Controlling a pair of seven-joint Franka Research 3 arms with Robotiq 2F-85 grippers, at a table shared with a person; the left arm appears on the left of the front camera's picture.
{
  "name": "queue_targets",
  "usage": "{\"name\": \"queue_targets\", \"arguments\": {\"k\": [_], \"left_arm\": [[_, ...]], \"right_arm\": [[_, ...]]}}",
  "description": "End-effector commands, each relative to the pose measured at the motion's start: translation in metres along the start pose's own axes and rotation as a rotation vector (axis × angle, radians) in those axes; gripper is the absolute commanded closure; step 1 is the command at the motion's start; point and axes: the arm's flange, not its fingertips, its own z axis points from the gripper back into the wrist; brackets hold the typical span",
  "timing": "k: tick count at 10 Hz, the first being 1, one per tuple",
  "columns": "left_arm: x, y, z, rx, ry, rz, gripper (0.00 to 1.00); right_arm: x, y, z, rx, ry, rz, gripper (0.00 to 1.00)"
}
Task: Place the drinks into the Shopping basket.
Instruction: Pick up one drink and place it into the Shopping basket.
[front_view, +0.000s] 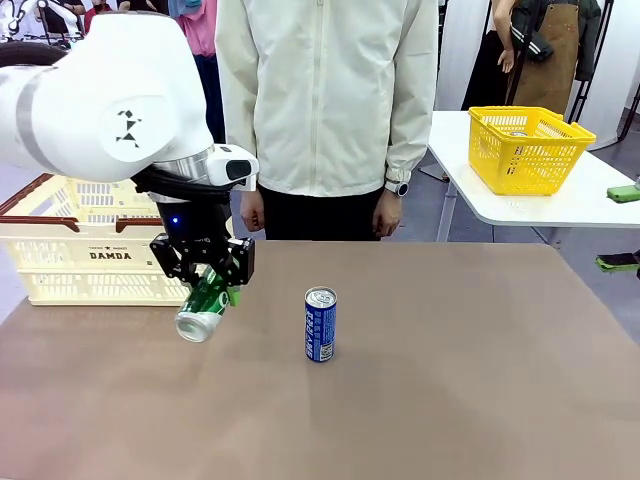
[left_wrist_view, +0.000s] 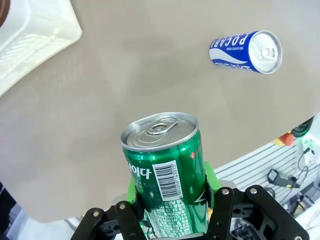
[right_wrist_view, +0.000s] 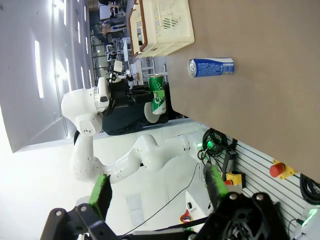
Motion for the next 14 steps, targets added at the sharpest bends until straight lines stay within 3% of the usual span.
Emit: {"name": "queue_targets", "arguments": {"k": [1, 2, 3, 5, 7, 8, 10, 11, 14], "left_arm": [[0.001, 0.002, 0.006, -0.007, -0.012, -0.015, 1.00], [0.000, 0.000, 0.000, 0.000, 0.000, 0.000, 1.00], [0.000, 0.010, 0.017, 0.006, -0.106, 0.042, 1.00], [0.017, 0.054, 0.075, 0.065, -0.280, 0.244, 1.00], [0.061, 0.099, 0.111, 0.045, -0.237, 0.247, 1.00], [0.085, 0.118, 0.129, -0.023, -0.163, 0.156, 1.00], [0.146, 0.160, 0.150, 0.061, -0.148, 0.274, 1.00], [0.171, 0.176, 0.143, 0.179, -0.172, 0.246, 1.00], [0.202, 0.192, 0.115, 0.137, -0.116, 0.253, 1.00]], "right_arm": [[-0.001, 0.005, 0.002, 0.005, 0.004, -0.001, 0.00], [-0.001, 0.005, 0.002, 0.005, 0.004, -0.001, 0.00], [-0.001, 0.005, 0.002, 0.005, 0.004, -0.001, 0.00], [-0.001, 0.005, 0.002, 0.005, 0.004, -0.001, 0.00], [-0.001, 0.005, 0.002, 0.005, 0.004, -0.001, 0.00], [-0.001, 0.005, 0.002, 0.005, 0.004, -0.001, 0.00], [-0.001, 0.005, 0.002, 0.005, 0.004, -0.001, 0.00], [-0.001, 0.005, 0.002, 0.005, 0.004, -0.001, 0.00], [-0.001, 0.005, 0.002, 0.005, 0.004, -0.001, 0.00]]}}
